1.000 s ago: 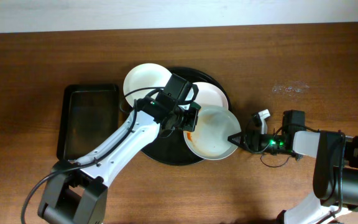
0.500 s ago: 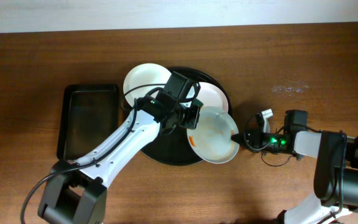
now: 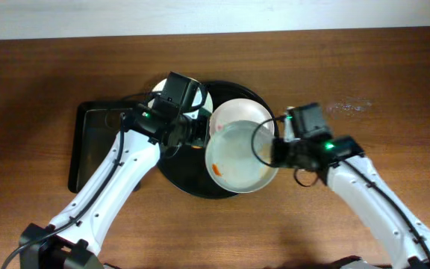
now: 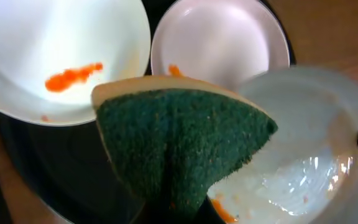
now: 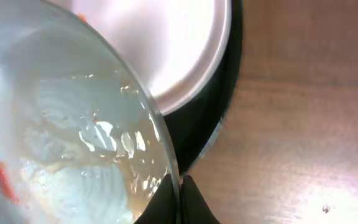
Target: Clean dirty plates on tray and stack at the side
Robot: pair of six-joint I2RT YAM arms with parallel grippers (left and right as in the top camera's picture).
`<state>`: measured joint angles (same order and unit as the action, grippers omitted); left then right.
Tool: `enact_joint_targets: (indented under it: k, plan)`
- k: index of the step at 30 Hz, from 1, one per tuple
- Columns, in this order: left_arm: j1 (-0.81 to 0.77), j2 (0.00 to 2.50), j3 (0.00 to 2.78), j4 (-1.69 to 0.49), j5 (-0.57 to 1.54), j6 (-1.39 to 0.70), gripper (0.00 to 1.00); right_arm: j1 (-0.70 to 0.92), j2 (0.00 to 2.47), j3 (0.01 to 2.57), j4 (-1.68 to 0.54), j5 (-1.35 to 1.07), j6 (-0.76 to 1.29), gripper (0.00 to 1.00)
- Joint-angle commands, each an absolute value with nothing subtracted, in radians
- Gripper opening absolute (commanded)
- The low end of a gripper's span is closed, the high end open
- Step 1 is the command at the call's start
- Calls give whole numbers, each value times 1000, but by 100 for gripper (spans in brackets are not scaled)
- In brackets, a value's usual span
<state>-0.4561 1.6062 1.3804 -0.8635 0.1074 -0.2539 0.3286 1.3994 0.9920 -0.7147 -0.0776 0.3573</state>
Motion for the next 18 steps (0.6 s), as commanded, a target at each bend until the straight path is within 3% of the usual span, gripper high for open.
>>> enact_joint_targets:
  k: [1, 9, 18]
  plan:
    - [-456, 1636, 1386, -892, 136, -249, 0, 437, 1383, 1064, -754, 229, 402, 4]
    - [-456, 1838, 1375, -778, 326, -245, 0, 466, 1382, 1142, -776, 353, 318, 4]
    - [-471, 1977, 1375, -624, 360, -276, 0, 466, 1383, 1162, -821, 238, 337, 4]
